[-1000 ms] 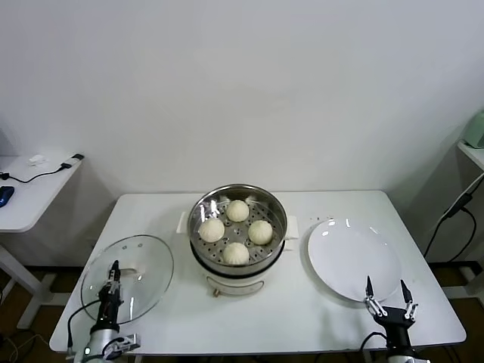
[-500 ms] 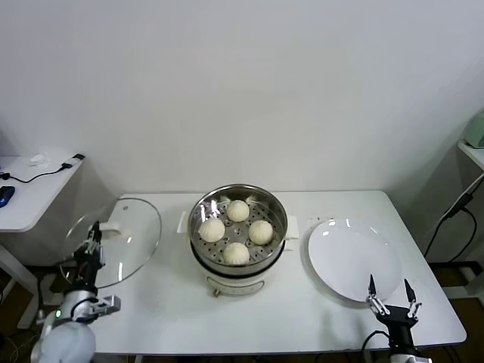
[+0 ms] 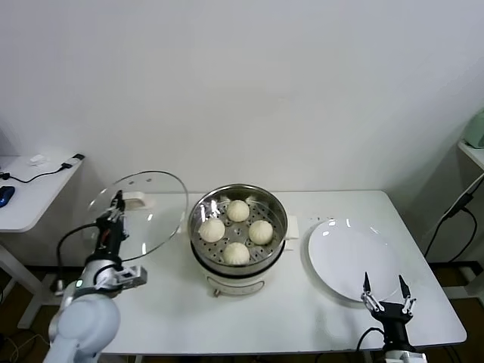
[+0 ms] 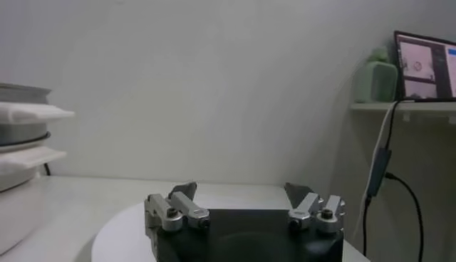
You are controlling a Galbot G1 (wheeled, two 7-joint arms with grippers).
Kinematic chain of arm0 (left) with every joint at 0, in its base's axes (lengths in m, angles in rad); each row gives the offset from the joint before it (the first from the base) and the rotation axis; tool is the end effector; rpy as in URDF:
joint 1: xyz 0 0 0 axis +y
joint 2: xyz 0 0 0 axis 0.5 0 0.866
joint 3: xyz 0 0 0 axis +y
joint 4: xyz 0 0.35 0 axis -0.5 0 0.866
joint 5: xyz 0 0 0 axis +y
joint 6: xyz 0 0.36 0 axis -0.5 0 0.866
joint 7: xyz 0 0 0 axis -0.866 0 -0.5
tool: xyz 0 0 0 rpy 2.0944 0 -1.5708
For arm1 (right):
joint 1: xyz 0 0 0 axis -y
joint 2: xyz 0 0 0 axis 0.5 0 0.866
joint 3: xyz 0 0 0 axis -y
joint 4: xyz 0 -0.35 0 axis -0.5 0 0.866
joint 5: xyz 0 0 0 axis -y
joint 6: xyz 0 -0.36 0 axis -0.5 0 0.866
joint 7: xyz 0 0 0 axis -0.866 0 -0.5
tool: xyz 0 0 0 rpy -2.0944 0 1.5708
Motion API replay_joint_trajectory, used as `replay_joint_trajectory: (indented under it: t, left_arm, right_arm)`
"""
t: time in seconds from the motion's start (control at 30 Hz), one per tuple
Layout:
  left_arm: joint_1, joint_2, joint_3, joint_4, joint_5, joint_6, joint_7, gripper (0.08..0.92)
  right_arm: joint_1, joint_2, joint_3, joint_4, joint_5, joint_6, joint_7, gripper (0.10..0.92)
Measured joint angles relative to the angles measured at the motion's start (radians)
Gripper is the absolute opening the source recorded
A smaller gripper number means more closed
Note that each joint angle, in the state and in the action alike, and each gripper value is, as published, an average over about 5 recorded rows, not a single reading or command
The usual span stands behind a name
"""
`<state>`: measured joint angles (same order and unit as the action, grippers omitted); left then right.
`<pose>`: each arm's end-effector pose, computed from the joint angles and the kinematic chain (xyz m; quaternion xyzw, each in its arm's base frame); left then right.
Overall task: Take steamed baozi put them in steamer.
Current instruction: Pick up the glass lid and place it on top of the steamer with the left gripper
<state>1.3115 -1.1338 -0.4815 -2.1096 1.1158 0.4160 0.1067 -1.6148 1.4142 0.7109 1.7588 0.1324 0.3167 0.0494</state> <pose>0.2574 0.0582 -0.2305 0.0806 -0.7432 -0.6638 0.0232 0.1484 -0.1091 -0.4136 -0.0868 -0.9947 0.0529 0.0177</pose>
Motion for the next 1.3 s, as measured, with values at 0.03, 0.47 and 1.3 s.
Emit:
replay_joint_trajectory:
  t: [0.03, 0.47, 1.3]
  left_arm:
    - [-0.01, -0.01, 0.024, -0.006, 0.018, 0.013, 0.012, 0.133]
    - [-0.122, -0.216, 0.305, 0.002, 0.298, 0.122, 0.135, 0.133]
    - [-0.197, -0.474, 0.498, 0.206, 0.593, 0.2, 0.186, 0.133]
  right_arm:
    - [0.0, 0.001, -0.002, 0.002, -0.003, -0.001, 0.0, 0.823]
    - [0.002, 0.001, -0.005, 0.003, -0.013, -0.002, 0.002, 0.823]
    - [0.0, 0.019, -0.003, 0.01, -0.021, 0.008, 0.004, 0.823]
